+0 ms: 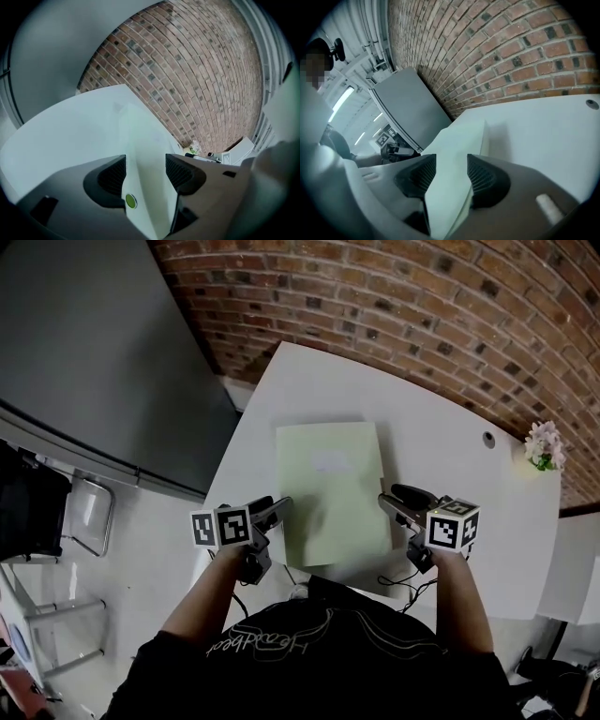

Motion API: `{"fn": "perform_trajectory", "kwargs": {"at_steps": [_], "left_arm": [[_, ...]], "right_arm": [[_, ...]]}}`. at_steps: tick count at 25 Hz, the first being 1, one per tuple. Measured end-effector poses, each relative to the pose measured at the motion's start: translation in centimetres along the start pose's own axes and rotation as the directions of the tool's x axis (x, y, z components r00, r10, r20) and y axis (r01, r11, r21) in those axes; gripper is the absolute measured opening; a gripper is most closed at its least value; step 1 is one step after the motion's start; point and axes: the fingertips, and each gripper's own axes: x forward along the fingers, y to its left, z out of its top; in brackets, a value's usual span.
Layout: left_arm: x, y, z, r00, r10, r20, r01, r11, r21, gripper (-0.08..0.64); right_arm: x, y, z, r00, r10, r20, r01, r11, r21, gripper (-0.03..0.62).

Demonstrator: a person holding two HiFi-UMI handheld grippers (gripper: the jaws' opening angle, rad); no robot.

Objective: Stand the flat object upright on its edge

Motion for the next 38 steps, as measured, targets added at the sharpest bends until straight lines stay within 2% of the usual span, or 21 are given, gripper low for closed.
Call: {"fn": "perform_trajectory", "kwargs": {"at_steps": [6,16,21,27,30,38], "left_arm": [[1.9,1.9,0.3,0.999,0.044,-0.026,-0.045,0.998,-0.039,0.245],[3.1,2.8,0.6,0.998,0.056,-0.024,-0.058,0.995,-0.085,0.244],[3.3,2.9,0.6,0.999,0.041,-0.024,-0.043,0.993,-0.108,0.244],[3.4,3.0,0.6,0.998,0.062,-0.031,-0.064,0.994,-0.092,0.244],[3.4,3.0,0.7,0.997,0.071,-0.032,-0.073,0.993,-0.096,0.241],[3.5,3.0,0.7,0.996,0.09,-0.02,-0.091,0.991,-0.095,0.216]], "right_arm": [[2.0,-3.3,-0.1,0.997,-0.068,-0.031,0.07,0.996,0.053,0.199],[4.3,-4.7,-1.7,0.995,-0.031,-0.098,0.043,0.992,0.115,0.201],[4.6,-5.1,-1.6,0.996,-0.032,-0.086,0.045,0.987,0.156,0.199],[4.4,-6.2,-1.8,0.99,-0.091,-0.107,0.106,0.985,0.137,0.199],[4.6,-5.7,-1.6,0.992,-0.088,-0.089,0.101,0.982,0.158,0.199],[4.8,-5.4,-1.7,0.987,-0.129,-0.099,0.142,0.981,0.135,0.196]]}}
